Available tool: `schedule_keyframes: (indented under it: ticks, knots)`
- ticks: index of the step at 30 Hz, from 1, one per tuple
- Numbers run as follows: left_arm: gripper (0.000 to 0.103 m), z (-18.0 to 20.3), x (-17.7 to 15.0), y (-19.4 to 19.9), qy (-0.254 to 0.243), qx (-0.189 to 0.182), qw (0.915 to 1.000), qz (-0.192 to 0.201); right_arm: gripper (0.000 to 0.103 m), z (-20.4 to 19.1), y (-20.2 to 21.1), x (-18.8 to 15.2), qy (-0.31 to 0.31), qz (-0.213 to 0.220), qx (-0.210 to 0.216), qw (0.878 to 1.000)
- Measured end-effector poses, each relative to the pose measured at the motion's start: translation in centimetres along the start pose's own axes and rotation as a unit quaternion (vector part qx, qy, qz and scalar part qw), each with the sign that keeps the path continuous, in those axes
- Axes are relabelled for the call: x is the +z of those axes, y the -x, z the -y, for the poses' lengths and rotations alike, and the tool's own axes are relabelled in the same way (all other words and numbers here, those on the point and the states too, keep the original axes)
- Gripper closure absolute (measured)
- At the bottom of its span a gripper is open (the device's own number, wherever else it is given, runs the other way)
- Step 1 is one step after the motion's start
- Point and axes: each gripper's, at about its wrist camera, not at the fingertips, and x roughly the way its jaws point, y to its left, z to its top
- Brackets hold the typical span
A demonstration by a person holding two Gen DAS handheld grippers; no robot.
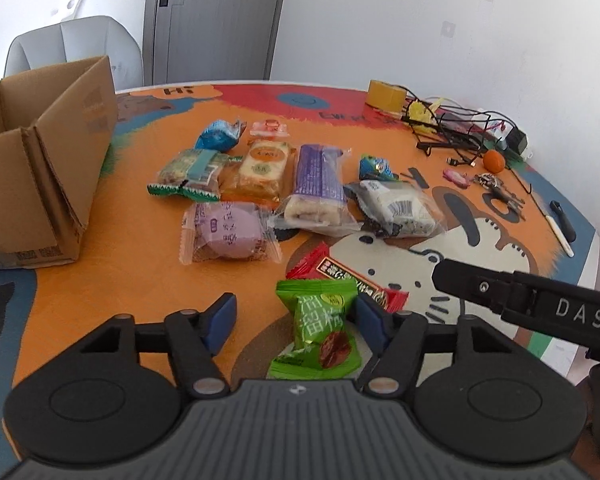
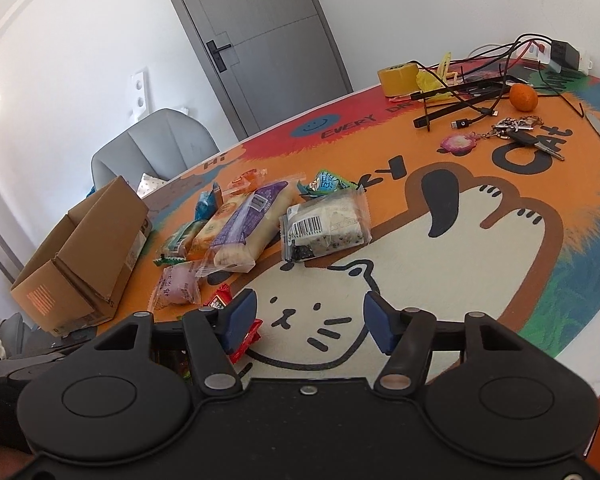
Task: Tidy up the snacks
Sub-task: 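Grasp the green wrapped candy with left gripper while right grasps red stick snack, then move both snacks into the cardboard box and release them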
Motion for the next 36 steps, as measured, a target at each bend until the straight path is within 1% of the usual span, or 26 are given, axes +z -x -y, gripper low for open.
schedule_keyframes:
  ticks: [1,2,5,7,12,15,18,20,24,29,30,32,33,34,35,36]
  knots:
    - [0.047,0.1,-0.1,0.0,-0.007,0.003,1.0,0.004,0.043,0.0,-0.1,0.0,-0.001,-0.001,0.001,1.0]
    - [0.049,0.1,0.0,0.0,-0.011,0.003,0.9999,0.001,0.043,-0.1,-0.3,0.0,-0.001,-0.001,0.001,1.0]
    - [0.075,-0.5,0.1,0.1,-0.005,-0.005,1.0,-0.001,0.043,-0.7,-0.8,0.0,0.002,-0.001,0.006,1.0]
    - [0.075,-1.1,0.3,0.1,0.004,-0.004,1.0,0.0,0.043,-1.3,-1.1,0.2,0.01,0.002,0.01,1.0]
    - [0.077,-2.8,0.8,0.4,0.023,0.016,0.9996,0.002,0.043,-2.8,-1.9,0.5,0.028,0.009,0.019,0.999]
    - [0.077,-3.9,1.2,1.0,0.032,0.029,0.999,0.011,0.04,-3.9,-2.2,0.6,0.044,0.019,0.029,0.998]
    - [0.077,-4.9,1.8,1.7,0.04,0.041,0.9981,0.024,0.039,-4.6,-2.7,0.5,0.053,0.012,0.033,0.998]
    - [0.077,-5.5,2.0,2.2,0.045,0.048,0.9974,0.031,0.034,-4.8,-3.0,0.4,0.058,0.008,0.031,0.998]
    - [0.077,-6.6,2.2,2.7,0.053,0.056,0.9963,0.037,0.028,-5.4,-3.6,0.1,0.072,0.002,0.025,0.997]
    - [0.077,-7.4,2.1,3.3,0.06,0.059,0.9954,0.044,0.029,-6.2,-4.7,-0.7,0.092,-0.018,0.016,0.995]
    - [0.077,-7.5,2.1,3.3,0.06,0.059,0.9955,0.044,0.03,-6.4,-4.8,-0.9,0.095,-0.025,0.02,0.995]
    - [0.077,-7.7,1.9,3.6,0.064,0.058,0.9953,0.044,0.04,-6.9,-4.7,-1.4,0.111,-0.02,0.013,0.993]
    - [0.077,-7.8,1.9,3.6,0.066,0.058,0.9952,0.044,0.054,-7.2,-4.6,-1.6,0.122,-0.017,0.004,0.992]
    - [0.077,-7.8,1.8,3.7,0.067,0.058,0.995,0.045,0.064,-7.3,-4.5,-1.7,0.125,-0.016,0.001,0.992]
    - [0.077,-7.9,1.9,3.8,0.068,0.058,0.9949,0.046,0.07,-7.2,-4.4,-1.7,0.122,-0.017,0.003,0.992]
    - [0.077,-7.9,1.9,4.0,0.068,0.057,0.9948,0.048,0.074,-7.1,-4.4,-1.5,0.117,-0.02,0.01,0.993]
